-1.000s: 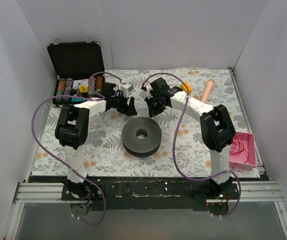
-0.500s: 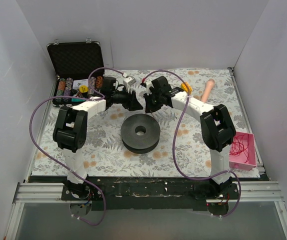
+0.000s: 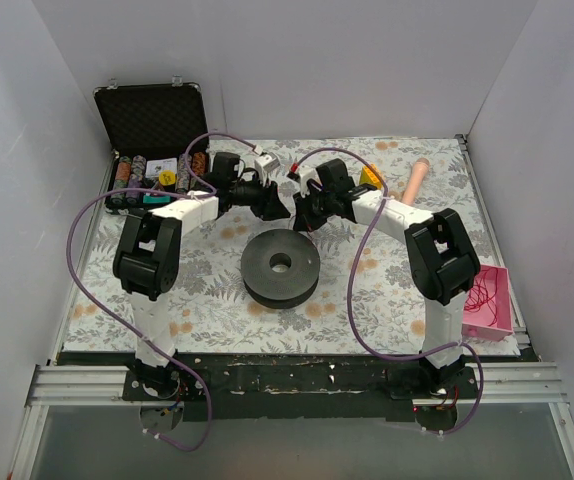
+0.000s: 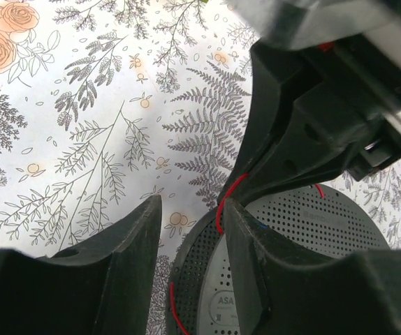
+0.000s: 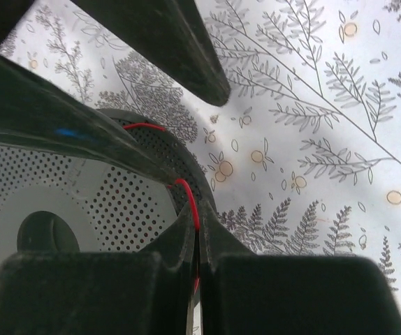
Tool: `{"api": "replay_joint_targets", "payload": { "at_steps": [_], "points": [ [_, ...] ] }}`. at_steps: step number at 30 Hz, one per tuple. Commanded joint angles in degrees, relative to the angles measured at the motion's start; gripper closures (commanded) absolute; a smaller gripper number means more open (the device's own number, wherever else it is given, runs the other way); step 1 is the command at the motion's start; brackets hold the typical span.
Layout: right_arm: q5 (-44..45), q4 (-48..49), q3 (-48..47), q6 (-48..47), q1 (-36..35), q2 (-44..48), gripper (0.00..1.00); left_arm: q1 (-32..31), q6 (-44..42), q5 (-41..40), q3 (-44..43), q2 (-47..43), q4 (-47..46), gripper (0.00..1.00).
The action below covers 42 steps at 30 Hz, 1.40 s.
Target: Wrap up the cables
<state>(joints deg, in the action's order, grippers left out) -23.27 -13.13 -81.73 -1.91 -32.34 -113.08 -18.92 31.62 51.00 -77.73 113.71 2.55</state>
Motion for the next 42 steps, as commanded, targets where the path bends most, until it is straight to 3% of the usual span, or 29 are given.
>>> {"api": "replay_joint_targets", "payload": {
  "at_steps": [1, 13, 25, 36, 42],
  "points": [
    [-5.73, 5.82, 0.44, -1.25, -0.09, 3.48, 0.99, -0.59, -3.23, 0.77, -2.16, 1.25, 1.41, 0.6],
    [-6.53, 4.87, -1.85, -2.39, -0.01, 1.19, 0.99, -1.12, -4.28, 3.92, -2.34, 1.78, 2.02, 0.64],
    [-9.69, -1.64, -3.96, -17.68, 2.1, 0.75, 0.99, -0.07, -13.15, 8.5, 4.69, -5.51, -2.19, 0.52],
    [-11.45, 4.07, -1.41, -16.11, 2.1, 1.1, 0.99, -0.16, -5.52, 8.14, 6.1, -2.79, -13.26, 0.61],
    [-12.15, 4.95, -1.06, -15.66, 2.02, 1.19, 0.99, -0.86, -3.32, 4.81, 4.87, -1.3, -13.45, 0.65]
  ]
}}
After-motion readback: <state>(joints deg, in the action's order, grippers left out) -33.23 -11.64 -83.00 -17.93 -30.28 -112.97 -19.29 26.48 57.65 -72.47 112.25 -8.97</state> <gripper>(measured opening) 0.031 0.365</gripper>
